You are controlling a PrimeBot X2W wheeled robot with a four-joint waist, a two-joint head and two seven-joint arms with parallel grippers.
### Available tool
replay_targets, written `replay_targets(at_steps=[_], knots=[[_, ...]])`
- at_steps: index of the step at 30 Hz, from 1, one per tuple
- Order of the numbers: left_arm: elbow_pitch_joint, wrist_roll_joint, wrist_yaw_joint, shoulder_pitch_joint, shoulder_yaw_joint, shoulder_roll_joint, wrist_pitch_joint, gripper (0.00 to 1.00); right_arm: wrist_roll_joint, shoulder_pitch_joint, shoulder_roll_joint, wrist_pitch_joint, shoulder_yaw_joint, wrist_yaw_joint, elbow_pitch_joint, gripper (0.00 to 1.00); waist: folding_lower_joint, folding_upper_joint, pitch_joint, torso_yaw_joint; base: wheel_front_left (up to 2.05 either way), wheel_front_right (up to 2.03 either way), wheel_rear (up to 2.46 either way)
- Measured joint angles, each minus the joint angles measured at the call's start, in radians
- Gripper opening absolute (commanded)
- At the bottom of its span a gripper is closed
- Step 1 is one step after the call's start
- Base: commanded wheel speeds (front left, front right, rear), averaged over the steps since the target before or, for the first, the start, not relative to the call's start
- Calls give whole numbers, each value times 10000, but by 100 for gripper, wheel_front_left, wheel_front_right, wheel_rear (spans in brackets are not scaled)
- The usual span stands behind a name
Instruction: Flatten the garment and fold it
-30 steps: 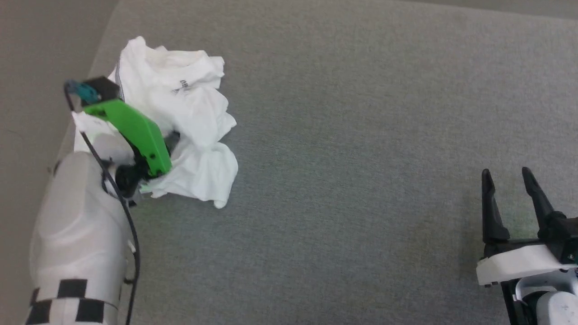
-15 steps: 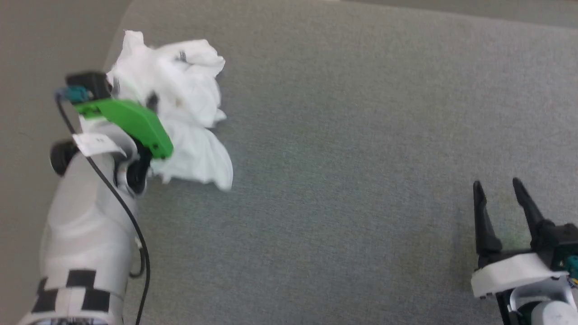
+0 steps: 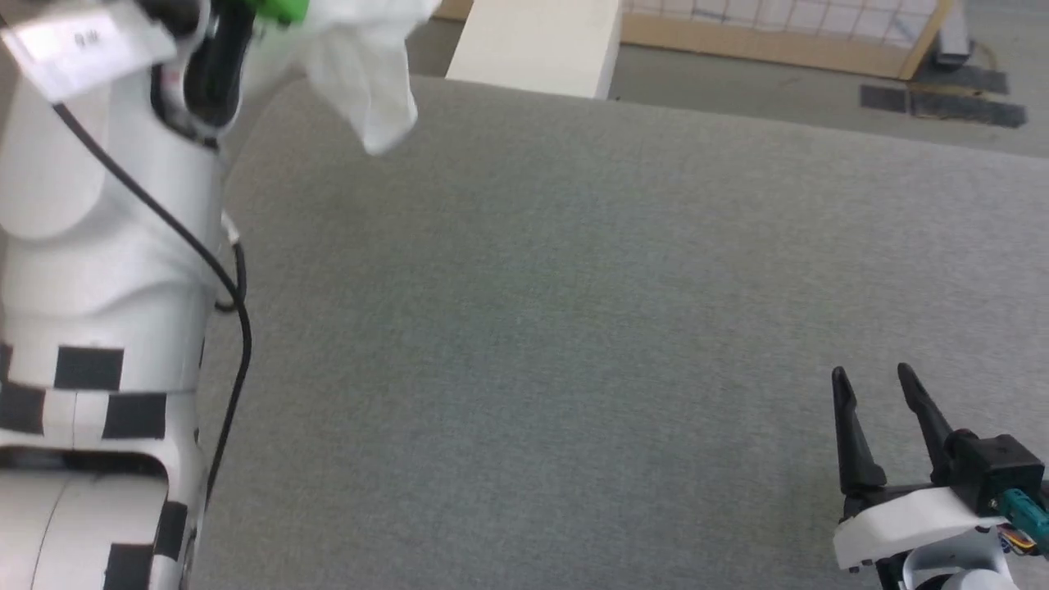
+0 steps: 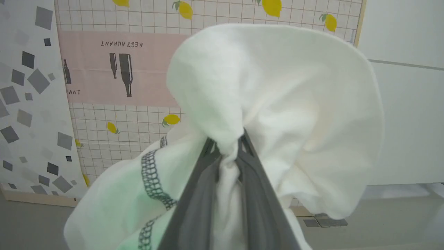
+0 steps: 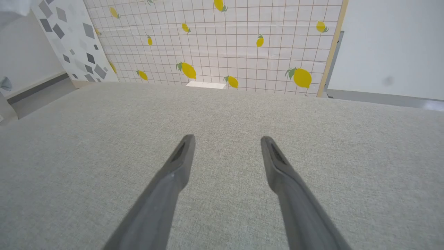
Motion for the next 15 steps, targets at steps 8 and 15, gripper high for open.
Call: replay_targets(at_steps=[8, 15], knots=[[-1340, -1427, -10, -599, -1419, -481, 474, 0, 247, 33, -2, -272, 115, 0, 512, 100, 0, 0, -338, -767, 0, 0, 0], [-1258, -2399, -12, 422, -2514, -1281, 449, 0, 274, 33, -2, -460, 50, 0, 811, 100, 0, 0, -480, -1436, 0, 0, 0]])
